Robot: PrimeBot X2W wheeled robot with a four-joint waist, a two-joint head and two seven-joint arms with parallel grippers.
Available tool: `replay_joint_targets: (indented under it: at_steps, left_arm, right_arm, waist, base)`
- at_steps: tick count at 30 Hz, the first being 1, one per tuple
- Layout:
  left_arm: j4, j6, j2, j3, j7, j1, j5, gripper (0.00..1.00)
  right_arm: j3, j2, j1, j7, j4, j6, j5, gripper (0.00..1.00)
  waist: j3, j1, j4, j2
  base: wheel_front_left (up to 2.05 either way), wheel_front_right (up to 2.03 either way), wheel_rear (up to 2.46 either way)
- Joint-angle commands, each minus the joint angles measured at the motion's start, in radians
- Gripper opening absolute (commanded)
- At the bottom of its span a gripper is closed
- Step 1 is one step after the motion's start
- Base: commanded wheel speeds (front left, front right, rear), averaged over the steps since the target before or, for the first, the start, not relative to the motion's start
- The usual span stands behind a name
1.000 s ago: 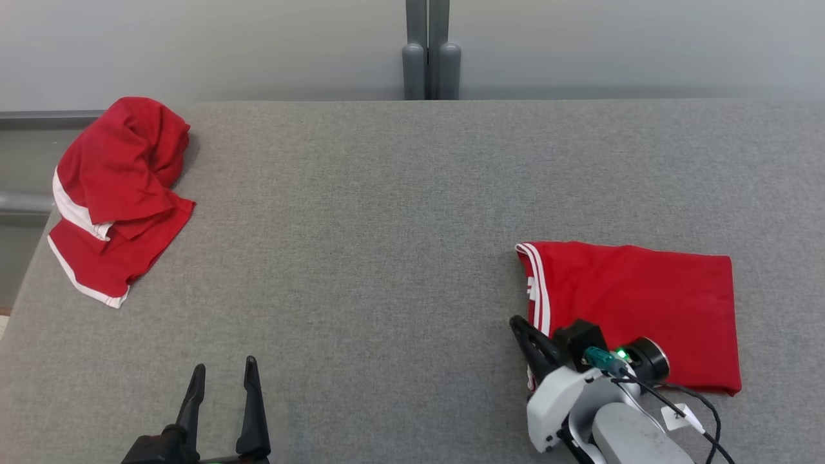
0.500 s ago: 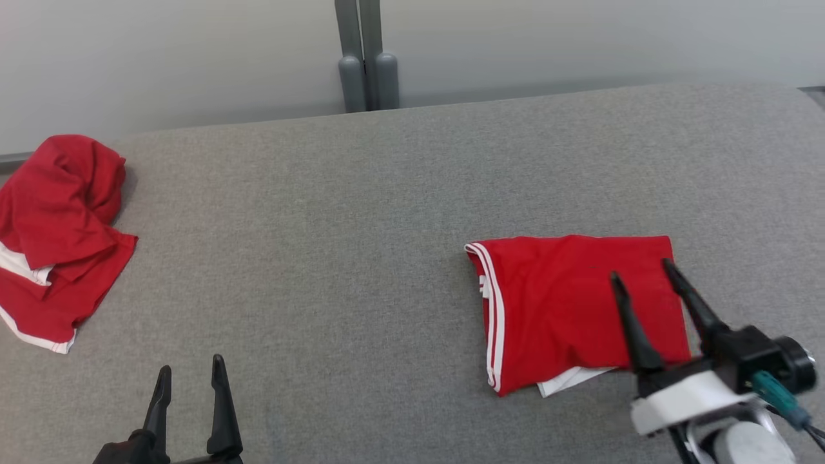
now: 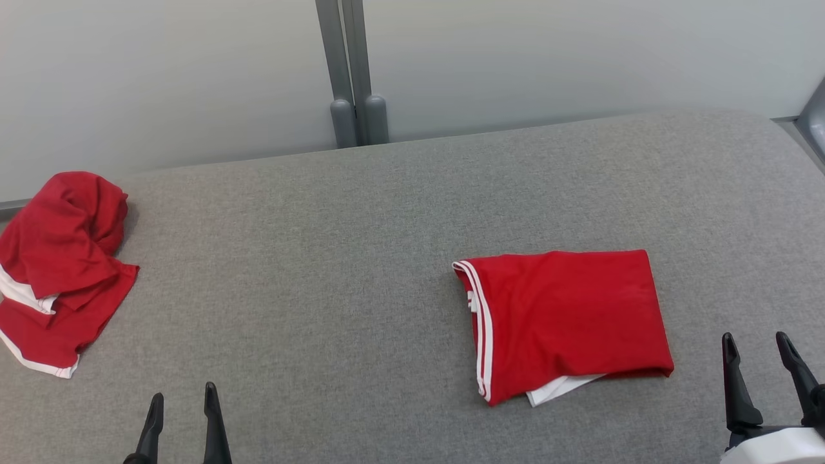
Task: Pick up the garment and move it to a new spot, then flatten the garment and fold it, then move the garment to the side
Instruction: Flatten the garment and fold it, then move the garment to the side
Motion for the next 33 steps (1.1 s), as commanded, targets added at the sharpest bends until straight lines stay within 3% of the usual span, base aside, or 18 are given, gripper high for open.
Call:
replay_joint_targets:
  at_steps: [1, 8, 14, 20, 26, 27, 30, 33]
  left_arm:
    - [-0.001, -0.001, 0.004, 0.002, 0.000, 0.014, 0.000, 1.00]
    - [0.002, -0.003, 0.004, -0.017, 0.000, 0.011, 0.000, 1.00]
    - [0.003, -0.006, 0.004, -0.022, 0.000, -0.024, 0.006, 1.00]
    - [0.001, 0.003, 0.004, -0.037, 0.000, -0.060, -0.014, 1.00]
    - [0.001, 0.002, 0.004, -0.051, 0.000, -0.095, -0.028, 1.00]
    - [-0.001, 0.002, 0.004, -0.051, 0.000, -0.102, -0.029, 1.00]
    - [-0.008, 0.004, 0.004, -0.039, 0.000, -0.120, -0.033, 1.00]
    - [-0.016, -0.008, 0.003, -0.032, 0.000, -0.143, -0.016, 1.00]
  right_arm:
    - [0.002, -0.001, 0.006, -0.003, 0.001, 0.000, 0.006, 1.00]
    - [0.042, 0.000, -0.070, -0.002, 0.117, 0.000, 0.117, 1.00]
    - [0.135, -0.085, -0.257, 0.273, 0.274, 0.000, 0.231, 1.00]
    - [0.117, -0.077, -0.408, 0.448, 0.435, 0.000, 0.254, 1.00]
    - [0.114, -0.045, -0.514, 0.538, 0.554, 0.000, 0.267, 1.00]
    - [0.117, -0.050, -0.528, 0.535, 0.554, 0.000, 0.274, 0.00]
    - [0.113, -0.076, -0.575, 0.520, 0.540, 0.000, 0.310, 0.00]
    - [0.086, -0.151, -0.628, 0.507, 0.514, -0.001, 0.309, 0.00]
  waist:
    - [-0.003, 0.0000, 0.001, 0.0000]
    - [0.008, 0.0000, 0.009, 0.0000]
    - [0.060, 0.0000, 0.033, 0.0000]
    - [0.109, 0.0000, 0.080, 0.0000]
    - [0.174, 0.0000, 0.115, 0.0000]
    - [0.185, 0.0000, 0.118, 0.0000]
    - [0.229, 0.0000, 0.114, 0.0000]
    - [0.288, 0.0000, 0.099, 0.0000]
  base:
    - [0.00, 0.00, 0.00]
    - [0.00, 0.00, 0.00]
    - [0.00, 0.00, 0.00]
    - [0.00, 0.00, 0.00]
    - [0.00, 0.00, 0.00]
    - [0.00, 0.00, 0.00]
    - [0.00, 0.00, 0.00]
    - [0.00, 0.00, 0.00]
